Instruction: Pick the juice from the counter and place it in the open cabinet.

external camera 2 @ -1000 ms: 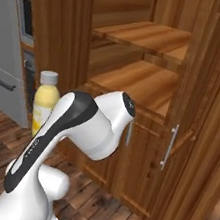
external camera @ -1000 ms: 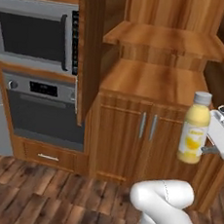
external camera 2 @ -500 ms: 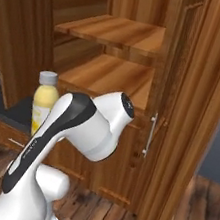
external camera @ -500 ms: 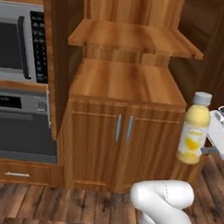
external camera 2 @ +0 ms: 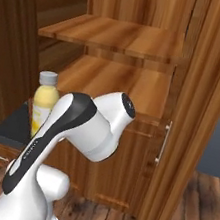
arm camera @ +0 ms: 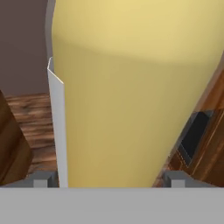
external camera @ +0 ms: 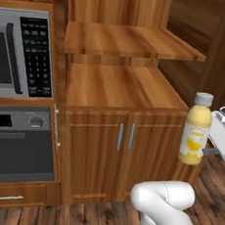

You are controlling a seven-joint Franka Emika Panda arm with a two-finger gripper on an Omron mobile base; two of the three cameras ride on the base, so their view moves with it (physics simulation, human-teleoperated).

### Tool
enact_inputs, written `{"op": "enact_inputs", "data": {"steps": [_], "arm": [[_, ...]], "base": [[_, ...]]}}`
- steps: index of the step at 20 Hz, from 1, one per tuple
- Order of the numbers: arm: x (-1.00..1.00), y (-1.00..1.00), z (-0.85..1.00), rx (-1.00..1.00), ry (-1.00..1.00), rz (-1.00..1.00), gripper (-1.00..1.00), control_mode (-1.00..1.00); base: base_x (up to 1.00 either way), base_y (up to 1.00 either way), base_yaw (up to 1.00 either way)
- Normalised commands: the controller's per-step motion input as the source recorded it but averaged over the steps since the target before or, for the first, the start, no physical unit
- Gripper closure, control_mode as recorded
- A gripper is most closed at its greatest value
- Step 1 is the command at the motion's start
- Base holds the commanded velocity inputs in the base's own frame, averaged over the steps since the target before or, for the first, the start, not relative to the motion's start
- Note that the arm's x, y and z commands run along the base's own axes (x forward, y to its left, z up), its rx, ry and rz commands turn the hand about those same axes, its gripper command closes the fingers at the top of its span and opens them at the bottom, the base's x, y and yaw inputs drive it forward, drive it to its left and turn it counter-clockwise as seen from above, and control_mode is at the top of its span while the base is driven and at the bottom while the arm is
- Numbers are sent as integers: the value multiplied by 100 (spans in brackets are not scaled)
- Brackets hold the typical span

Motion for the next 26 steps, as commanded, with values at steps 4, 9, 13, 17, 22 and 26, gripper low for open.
{"op": "enact_inputs", "data": {"steps": [4, 9, 13, 17, 22, 26], "arm": [[0, 0, 0, 0, 0, 0, 100, 100], [0, 0, 0, 0, 0, 0, 100, 100], [0, 0, 0, 0, 0, 0, 100, 100], [0, 0, 0, 0, 0, 0, 100, 100], [0, 0, 0, 0, 0, 0, 100, 100], [0, 0, 0, 0, 0, 0, 100, 100]], "base": [[41, 47, -19], [35, 7, 0], [59, 7, 0], [63, 4, 0], [63, 1, 0], [56, 0, 0]]}}
